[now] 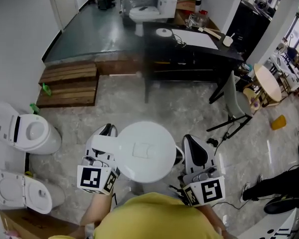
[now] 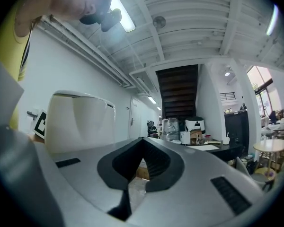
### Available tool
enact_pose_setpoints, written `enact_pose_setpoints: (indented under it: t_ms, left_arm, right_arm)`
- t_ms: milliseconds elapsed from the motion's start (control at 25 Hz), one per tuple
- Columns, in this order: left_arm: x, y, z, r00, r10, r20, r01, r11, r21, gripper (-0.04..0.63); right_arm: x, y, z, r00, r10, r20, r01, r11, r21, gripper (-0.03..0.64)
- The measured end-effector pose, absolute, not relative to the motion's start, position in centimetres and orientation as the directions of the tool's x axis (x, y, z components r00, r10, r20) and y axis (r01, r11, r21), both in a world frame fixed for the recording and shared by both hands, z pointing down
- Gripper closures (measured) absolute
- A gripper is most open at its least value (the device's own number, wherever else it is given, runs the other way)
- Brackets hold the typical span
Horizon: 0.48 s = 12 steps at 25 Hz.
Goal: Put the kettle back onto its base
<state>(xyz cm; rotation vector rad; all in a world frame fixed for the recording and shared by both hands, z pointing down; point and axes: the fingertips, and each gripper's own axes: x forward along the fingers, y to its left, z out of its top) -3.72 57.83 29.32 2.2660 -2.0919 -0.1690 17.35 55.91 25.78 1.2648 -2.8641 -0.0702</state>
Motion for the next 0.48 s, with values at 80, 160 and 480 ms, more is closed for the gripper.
enact_pose_setpoints:
  t_ms: [80,160,480]
  left_arm:
    - [-4.6,55.8,29.1,0.073,-0.996,-0.045,-0.99,-0.077,0.117,0.556]
    - [-5.4,53.5,28.7,0.07,-0.996,-0.047,-0.99,-0.075,0.12,0.557]
    - [-7.7,44.4,27.1,0.061,-0.994,-0.087,-0.992,-0.07,0.101,0.555]
  right_arm:
    - [16.5,53.5,25.5,-0.675,-0.738,-0.012,-0.737,0.674,0.047,0.603]
    - [16.0,50.9,25.0,-0.673,-0.739,-0.019,-0.739,0.672,0.049,0.603]
    - [15.2,41.8,24.3,-0.656,-0.754,-0.045,-0.755,0.652,0.071,0.603]
